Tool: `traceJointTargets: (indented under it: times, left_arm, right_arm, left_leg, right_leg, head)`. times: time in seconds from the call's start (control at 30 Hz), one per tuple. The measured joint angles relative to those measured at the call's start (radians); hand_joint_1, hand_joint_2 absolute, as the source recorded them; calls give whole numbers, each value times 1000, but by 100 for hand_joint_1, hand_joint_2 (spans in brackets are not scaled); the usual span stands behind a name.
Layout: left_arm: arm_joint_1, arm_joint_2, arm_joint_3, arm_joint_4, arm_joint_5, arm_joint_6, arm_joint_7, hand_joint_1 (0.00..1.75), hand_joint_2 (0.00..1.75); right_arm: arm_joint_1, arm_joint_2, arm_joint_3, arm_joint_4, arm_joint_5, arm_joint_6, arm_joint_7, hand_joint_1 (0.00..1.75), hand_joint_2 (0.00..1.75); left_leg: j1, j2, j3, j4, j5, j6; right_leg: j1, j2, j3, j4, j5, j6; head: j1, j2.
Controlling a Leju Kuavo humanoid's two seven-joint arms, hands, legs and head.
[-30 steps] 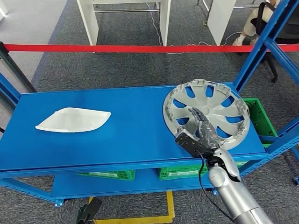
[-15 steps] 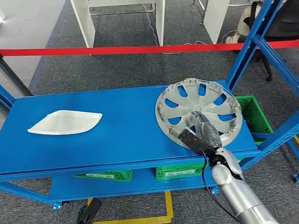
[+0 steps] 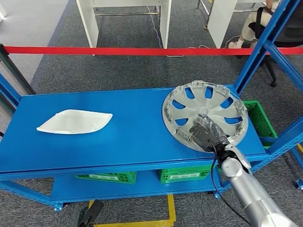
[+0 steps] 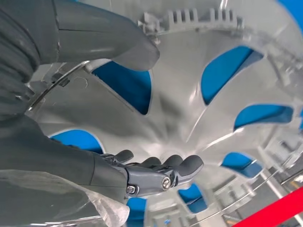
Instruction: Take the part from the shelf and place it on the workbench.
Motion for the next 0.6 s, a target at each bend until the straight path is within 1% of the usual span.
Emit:
traceJointTargets:
  times: [0.03, 0.07, 0.1, 0.13, 0.17, 0.2, 0.23, 0.3, 0.33, 0.37, 0.4, 0.43, 0.47, 0.5, 0.53, 0.57, 0.6]
  left_arm:
    - [-1, 0, -1, 0, 0, 0, 0, 0, 0]
    - [-1, 0, -2, 0, 0, 0, 0, 0, 0]
    - [-1, 0, -2, 0, 0, 0, 0, 0, 0]
    - [-1, 0, -2, 0, 0, 0, 0, 0, 0]
    - [-1, 0, -2, 0, 0, 0, 0, 0, 0]
    - [-1, 0, -2, 0, 0, 0, 0, 0, 0]
    - [-1, 1, -2, 0, 0, 1, 0, 0, 0]
    - [0, 1, -2, 0, 0, 1, 0, 0, 0]
    - [2, 1, -2, 0, 0, 1, 1, 0, 0]
    - [3, 1, -2, 0, 0, 1, 1, 0, 0]
    - [4, 2, -3, 0, -1, 1, 2, 0, 0]
    - [4, 2, -3, 0, -1, 1, 2, 0, 0]
    - [3, 3, -3, 0, -1, 1, 2, 0, 0]
    - [3, 2, -3, 0, -1, 1, 2, 0, 0]
    - [2, 2, -3, 0, -1, 1, 2, 0, 0]
    - [2, 2, -3, 1, -1, 1, 1, 0, 0]
    - [2, 1, -3, 1, -1, 1, 1, 0, 0]
  right_arm:
    - [-9, -4, 3, 5, -3, 8, 0, 0, 175]
    - [-16, -7, 6, 10, -5, 12, 0, 0, 175]
    - [-20, -9, 8, 13, -7, 14, 0, 0, 175]
    - [-24, -11, 11, 16, -8, 15, 0, 0, 175]
    - [-28, -12, 13, 19, -8, 15, 0, 0, 175]
    - [-31, -12, 14, 21, -8, 16, 0, 0, 175]
    - [-33, -13, 16, 23, -8, 16, 0, 0, 175]
    - [-34, -14, 19, 29, -9, 20, 0, 0, 175]
    - [-35, -16, 21, 32, -12, 24, 0, 0, 175]
    - [-38, -18, 24, 36, -15, 34, -1, 0, 175]
    - [-42, -22, 29, 39, -20, 47, -2, 0, 175]
    - [-47, -26, 34, 42, -26, 61, -4, 0, 175]
    - [-52, -31, 39, 45, -31, 74, -8, 0, 175]
    - [-56, -36, 45, 48, -38, 83, -11, 0, 175]
    - [-62, -42, 50, 51, -44, 90, -13, 0, 175]
    - [-67, -48, 56, 54, -51, 96, -14, 0, 175]
    - [-72, -55, 64, 56, -58, 103, -15, 0, 175]
  left_leg:
    - [-1, -1, 0, 0, 1, -5]
    - [-2, -2, 0, 0, 2, -10]
    - [-2, -3, 0, -1, 4, -17]
    - [0, -4, -1, -1, 5, -22]
    - [1, -5, -3, 4, 0, -28]
    - [2, -5, -11, 24, -15, -33]
    - [3, -5, -27, 63, -40, -38]
    - [6, -6, -81, 191, -106, -46]
    - [8, -6, -106, 249, -128, -49]
    - [9, -6, -118, 280, -132, -51]
    - [10, -5, -115, 275, -117, -52]
    - [12, -5, -93, 229, -86, -52]
    - [15, -5, -61, 162, -50, -53]
    - [15, -5, -30, 95, -26, -53]
    - [16, -6, -8, 46, -11, -49]
    - [15, -6, 1, 22, -9, -44]
    - [12, -6, 2, 17, -14, -37]
  right_leg:
    - [2, -1, 24, -44, 10, -5]
    - [4, -1, 35, -64, 10, -10]
    - [6, -1, 38, -65, 11, -15]
    - [6, -1, 40, -67, 15, -21]
    - [4, -2, 43, -70, 19, -27]
    - [2, -4, 45, -74, 23, -33]
    - [0, -5, 46, -77, 27, -38]
    - [-1, -6, 45, -77, 29, -42]
    - [-1, -7, 44, -77, 29, -43]
    - [-1, -6, 45, -77, 29, -42]
    - [-1, -6, 45, -77, 28, -42]
    - [-2, -5, 47, -76, 27, -40]
    - [-2, -5, 48, -74, 26, -37]
    - [0, -4, 47, -71, 23, -32]
    - [2, -3, 44, -67, 21, -26]
    - [4, -2, 41, -64, 21, -19]
    - [5, 0, 38, -64, 22, -13]
  head:
    - [0, 0]
    - [-1, 0]
    - [-1, 0]
    - [-1, 0]
    - [-1, 0]
    - [-3, 0]
    - [-5, 0]
    - [-8, 0]
    - [-8, 0]
    - [-8, 0]
    - [-8, 0]
    - [-8, 0]
    - [-8, 0]
    - [-8, 0]
    - [-9, 0]
    - [-8, 0]
    - [-8, 0]
